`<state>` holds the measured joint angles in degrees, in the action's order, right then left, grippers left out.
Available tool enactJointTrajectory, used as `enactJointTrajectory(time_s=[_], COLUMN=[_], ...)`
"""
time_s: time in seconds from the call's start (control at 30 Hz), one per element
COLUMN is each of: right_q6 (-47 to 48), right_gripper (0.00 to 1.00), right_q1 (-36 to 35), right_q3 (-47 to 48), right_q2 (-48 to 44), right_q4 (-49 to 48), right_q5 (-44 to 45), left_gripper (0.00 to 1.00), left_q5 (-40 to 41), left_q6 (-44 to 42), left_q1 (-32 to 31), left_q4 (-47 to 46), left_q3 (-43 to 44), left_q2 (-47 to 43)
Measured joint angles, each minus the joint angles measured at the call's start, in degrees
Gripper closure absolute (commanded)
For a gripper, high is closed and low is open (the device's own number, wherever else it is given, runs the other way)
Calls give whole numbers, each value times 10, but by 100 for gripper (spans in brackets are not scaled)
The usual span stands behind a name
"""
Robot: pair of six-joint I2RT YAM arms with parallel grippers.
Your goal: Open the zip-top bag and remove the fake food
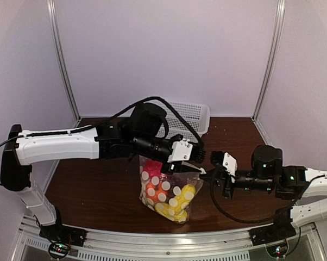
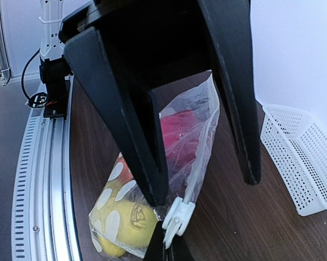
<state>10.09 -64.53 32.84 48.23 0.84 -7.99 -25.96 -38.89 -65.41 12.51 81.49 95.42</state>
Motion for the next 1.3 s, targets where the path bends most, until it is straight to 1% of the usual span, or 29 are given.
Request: enactJointTrajectory(time_s=[0.27, 0.37, 0.47, 0.53, 0.6, 0.63, 0.9, 0.97, 1.03, 1.07, 1.1, 1.13, 1.3], right_q6=[7, 7, 7, 7, 7, 7, 12, 14, 15, 16, 16, 16, 17], right_gripper=[100, 100, 100, 100, 100, 100, 100, 100, 100, 100, 100, 100, 100], right_q1=[-6, -7, -8, -8, -8, -8, -11, -12, -12, -13, -13, -13, -13], right_q3=[7, 7, 7, 7, 7, 7, 7, 7, 7, 7, 7, 7, 7], right_q2=[0, 0, -1, -3, -5, -7, -12, -12, -12, -12, -12, -12, -12], right_q4=[14, 16, 19, 25, 28, 29, 29, 29, 29, 29, 29, 29, 29], right_q5=[10, 14, 18, 21, 22, 22, 23, 23, 23, 23, 23, 23, 27], left_gripper=[80, 88, 92, 91, 79, 75, 62, 61, 63, 67, 73, 76, 83], left_q5=[-13, -19, -22, -23, -24, -23, -21, -21, -21, -21, -21, -21, -23], left_q6=[-18, -22, -26, -28, -30, -30, -33, -34, -34, -34, -34, -35, -40], left_q1=[0, 0, 0, 0, 0, 0, -1, -1, -1, -1, -1, -1, -1], left_q4=[24, 27, 31, 36, 38, 38, 41, 42, 43, 43, 43, 45, 58], left_q3=[12, 14, 15, 15, 16, 16, 19, 27, 33, 35, 37, 38, 48], left_q2=[19, 20, 21, 21, 21, 21, 25, 30, 34, 36, 36, 37, 37])
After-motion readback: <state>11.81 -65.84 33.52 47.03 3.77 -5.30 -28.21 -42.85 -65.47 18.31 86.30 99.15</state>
